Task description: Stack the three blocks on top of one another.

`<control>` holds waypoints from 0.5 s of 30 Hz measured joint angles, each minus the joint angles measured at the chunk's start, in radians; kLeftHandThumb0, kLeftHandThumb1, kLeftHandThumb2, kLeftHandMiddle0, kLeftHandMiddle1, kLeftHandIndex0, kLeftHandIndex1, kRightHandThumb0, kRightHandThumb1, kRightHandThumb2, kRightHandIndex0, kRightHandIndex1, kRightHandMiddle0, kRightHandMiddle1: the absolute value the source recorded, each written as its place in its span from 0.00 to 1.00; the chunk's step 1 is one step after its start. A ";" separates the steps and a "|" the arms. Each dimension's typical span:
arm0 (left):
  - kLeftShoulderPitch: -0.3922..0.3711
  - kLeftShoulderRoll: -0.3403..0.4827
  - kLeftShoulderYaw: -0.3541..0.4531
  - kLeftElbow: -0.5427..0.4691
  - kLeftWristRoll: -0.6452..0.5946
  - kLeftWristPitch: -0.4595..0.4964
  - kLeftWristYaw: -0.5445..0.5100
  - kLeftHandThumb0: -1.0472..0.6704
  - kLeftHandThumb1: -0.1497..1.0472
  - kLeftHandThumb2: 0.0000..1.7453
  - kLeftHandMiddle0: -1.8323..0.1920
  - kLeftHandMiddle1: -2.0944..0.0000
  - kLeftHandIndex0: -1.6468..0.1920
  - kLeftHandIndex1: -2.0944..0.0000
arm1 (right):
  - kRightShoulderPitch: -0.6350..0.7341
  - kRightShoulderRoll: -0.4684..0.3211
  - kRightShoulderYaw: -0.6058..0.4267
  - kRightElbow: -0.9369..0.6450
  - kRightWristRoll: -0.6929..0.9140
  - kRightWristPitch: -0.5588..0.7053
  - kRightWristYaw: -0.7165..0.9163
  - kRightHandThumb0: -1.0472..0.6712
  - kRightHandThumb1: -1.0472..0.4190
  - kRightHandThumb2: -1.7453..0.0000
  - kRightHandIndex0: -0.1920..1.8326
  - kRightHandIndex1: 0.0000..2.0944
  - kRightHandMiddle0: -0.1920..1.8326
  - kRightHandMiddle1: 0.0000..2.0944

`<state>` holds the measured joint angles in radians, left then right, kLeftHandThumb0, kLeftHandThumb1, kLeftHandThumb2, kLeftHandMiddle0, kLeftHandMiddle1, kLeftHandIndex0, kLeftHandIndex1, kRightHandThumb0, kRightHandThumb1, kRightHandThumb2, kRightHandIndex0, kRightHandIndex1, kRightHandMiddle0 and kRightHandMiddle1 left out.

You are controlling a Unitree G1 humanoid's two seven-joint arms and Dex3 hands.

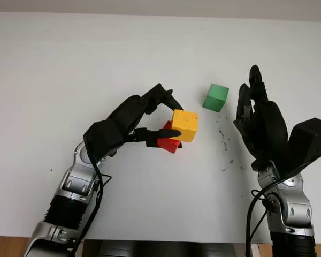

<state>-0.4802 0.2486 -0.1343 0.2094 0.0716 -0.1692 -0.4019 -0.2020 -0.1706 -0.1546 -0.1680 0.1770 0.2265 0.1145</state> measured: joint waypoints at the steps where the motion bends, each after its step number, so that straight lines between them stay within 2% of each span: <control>1: 0.000 0.000 0.000 0.000 0.002 0.000 0.001 0.28 1.00 0.06 0.84 0.97 0.77 0.12 | 0.001 0.000 0.000 -0.004 0.000 0.000 0.000 0.26 0.00 0.59 0.00 0.00 0.00 0.00; 15: -0.005 0.007 0.010 -0.001 0.016 0.006 0.019 0.30 1.00 0.06 0.83 0.97 0.79 0.11 | -0.001 -0.002 -0.001 -0.009 0.008 0.001 0.006 0.25 0.00 0.59 0.00 0.00 0.00 0.00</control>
<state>-0.4848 0.2554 -0.1238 0.2088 0.0873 -0.1631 -0.3825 -0.2028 -0.1727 -0.1552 -0.1770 0.1847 0.2275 0.1203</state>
